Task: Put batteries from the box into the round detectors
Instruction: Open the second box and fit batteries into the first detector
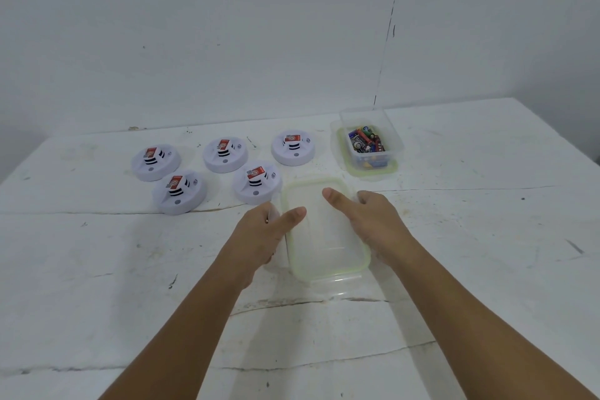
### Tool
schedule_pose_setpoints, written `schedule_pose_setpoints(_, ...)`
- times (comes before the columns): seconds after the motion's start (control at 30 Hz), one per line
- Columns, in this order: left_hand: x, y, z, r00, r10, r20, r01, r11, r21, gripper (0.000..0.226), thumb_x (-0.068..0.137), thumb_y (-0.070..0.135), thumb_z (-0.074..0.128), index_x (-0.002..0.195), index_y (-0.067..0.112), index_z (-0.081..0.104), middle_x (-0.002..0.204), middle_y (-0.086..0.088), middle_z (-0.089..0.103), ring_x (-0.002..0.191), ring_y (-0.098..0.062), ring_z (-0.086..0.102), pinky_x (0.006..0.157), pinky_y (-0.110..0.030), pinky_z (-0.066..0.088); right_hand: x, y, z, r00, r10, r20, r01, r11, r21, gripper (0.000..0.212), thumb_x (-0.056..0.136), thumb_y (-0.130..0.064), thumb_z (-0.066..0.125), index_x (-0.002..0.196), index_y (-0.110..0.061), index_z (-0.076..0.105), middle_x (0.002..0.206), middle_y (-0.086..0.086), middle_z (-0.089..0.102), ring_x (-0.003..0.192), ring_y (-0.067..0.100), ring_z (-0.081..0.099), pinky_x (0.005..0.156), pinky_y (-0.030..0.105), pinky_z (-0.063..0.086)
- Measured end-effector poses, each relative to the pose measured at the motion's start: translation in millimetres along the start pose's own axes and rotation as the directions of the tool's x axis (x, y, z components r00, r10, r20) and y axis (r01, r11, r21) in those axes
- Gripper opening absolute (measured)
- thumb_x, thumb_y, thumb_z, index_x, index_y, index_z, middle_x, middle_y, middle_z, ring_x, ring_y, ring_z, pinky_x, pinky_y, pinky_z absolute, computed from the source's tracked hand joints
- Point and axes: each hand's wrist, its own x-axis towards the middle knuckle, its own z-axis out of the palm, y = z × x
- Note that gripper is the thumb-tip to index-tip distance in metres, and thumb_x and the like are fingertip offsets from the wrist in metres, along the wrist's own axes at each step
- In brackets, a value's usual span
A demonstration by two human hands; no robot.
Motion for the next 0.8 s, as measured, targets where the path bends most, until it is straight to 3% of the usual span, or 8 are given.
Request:
schedule_pose_setpoints(0.1, -1.5, 0.7, 0.1, 1.0, 0.024, -0.018, -0.024, 1.0, 0.006, 0.057, 0.085, 0.058, 0.076, 0.074, 0.019, 0.036, 0.067, 0.0, 0.04, 0.053, -0.012, 0.032, 0.05, -0.024, 0.029, -1.4, 0.5, -1.6, 0.997, 0.045, 0.061, -0.047, 0.998, 0.041, 0.067, 0.076, -0.076, 0.072, 0.078, -0.016, 0.041, 0.077, 0.004, 0.043, 0.069, 0.02, 0.044, 0.066, 0.036, 0.035)
schedule_pose_setpoints(0.2, -4.4, 0.6, 0.6, 0.995, 0.075, -0.071, -0.071, 0.996, 0.061, 0.057, 0.085, 0.059, 0.075, 0.075, 0.018, 0.037, 0.073, -0.003, 0.037, 0.061, -0.015, 0.032, 0.058, -0.027, 0.028, -6.9, 3.2, -7.0, 0.975, 0.129, 0.182, -0.157, 0.977, 0.147, 0.074, 0.079, -0.073, 0.072, 0.098, -0.002, 0.058, 0.093, 0.015, 0.07, 0.076, 0.02, 0.062, 0.078, 0.044, 0.059)
schedule_pose_setpoints(0.23, -5.8, 0.3, 1.2, 0.992, 0.084, -0.091, -0.078, 0.994, 0.076, 0.056, 0.086, 0.058, 0.074, 0.075, 0.018, 0.037, 0.073, -0.002, 0.037, 0.062, -0.015, 0.033, 0.059, -0.027, 0.028, -9.7, 4.0, -10.0, 0.969, 0.131, 0.209, -0.172, 0.965, 0.195, 0.065, 0.083, -0.065, 0.074, 0.092, -0.003, 0.058, 0.084, 0.016, 0.07, 0.068, 0.016, 0.062, 0.074, 0.041, 0.061)
schedule_pose_setpoints(0.3, -9.9, 0.6, 2.3, 0.988, 0.096, -0.123, -0.087, 0.993, 0.075, 0.055, 0.088, 0.056, 0.073, 0.074, 0.018, 0.037, 0.07, 0.001, 0.037, 0.063, -0.014, 0.034, 0.06, -0.025, 0.028, -16.0, 3.1, -17.3, 0.954, 0.08, 0.29, -0.171, 0.937, 0.304, 0.042, 0.094, -0.04, 0.074, 0.074, -0.011, 0.051, 0.058, 0.001, 0.061, 0.048, 0.007, 0.057, 0.051, 0.024, 0.05)
schedule_pose_setpoints(0.4, -12.4, 4.6, 0.6, 0.991, 0.095, -0.095, -0.094, 0.995, 0.019, 0.052, 0.091, 0.056, 0.069, 0.074, 0.018, 0.04, 0.069, 0.001, 0.039, 0.063, -0.015, 0.035, 0.062, -0.026, 0.031, -15.6, 8.2, -18.9, 0.956, -0.006, 0.293, -0.108, 0.923, 0.37, 0.042, 0.091, -0.028, 0.078, 0.069, -0.014, 0.046, 0.063, -0.002, 0.056, 0.05, 0.011, 0.054, 0.05, 0.022, 0.04)
schedule_pose_setpoints(0.5, -8.9, 11.5, -2.5, 0.996, -0.015, -0.086, 0.004, 0.993, -0.12, 0.033, 0.099, 0.04, 0.058, 0.078, 0.015, 0.057, 0.067, 0.0, 0.049, 0.06, -0.017, 0.04, 0.069, -0.033, 0.039, -15.6, 4.6, -19.6, 0.983, -0.055, 0.177, -0.028, 0.9, 0.434, 0.032, 0.095, -0.02, 0.075, 0.085, -0.011, 0.046, 0.068, 0.002, 0.054, 0.044, 0.006, 0.053, 0.041, 0.014, 0.038)
schedule_pose_setpoints(0.7, -3.3, 2.4, -5.4, 0.996, -0.067, -0.063, 0.053, 0.979, -0.196, 0.014, 0.094, 0.022, 0.059, 0.084, 0.019, 0.068, 0.071, 0.003, 0.051, 0.05, -0.013, 0.037, 0.057, -0.027, 0.032, -16.5, 1.3, -23.0, 0.987, -0.056, 0.153, -0.019, 0.893, 0.45, 0.03, 0.091, -0.04, 0.077, 0.095, -0.019, 0.054, 0.093, 0.002, 0.071, 0.081, 0.019, 0.066, 0.074, 0.035, 0.05)
schedule_pose_setpoints(0.8, -0.5, -0.3, -3.6, 1.0, -0.026, -0.003, 0.025, 0.982, -0.185, 0.012, 0.101, 0.029, 0.061, 0.097, 0.018, 0.065, 0.084, -0.003, 0.055, 0.052, -0.013, 0.041, 0.059, -0.029, 0.034, -18.3, 1.5, -23.7, 0.98, -0.047, 0.192, -0.055, 0.869, 0.491, 0.026, 0.096, -0.036, 0.071, 0.105, -0.015, 0.059, 0.097, 0.002, 0.075, 0.087, 0.019, 0.069, 0.073, 0.032, 0.054)
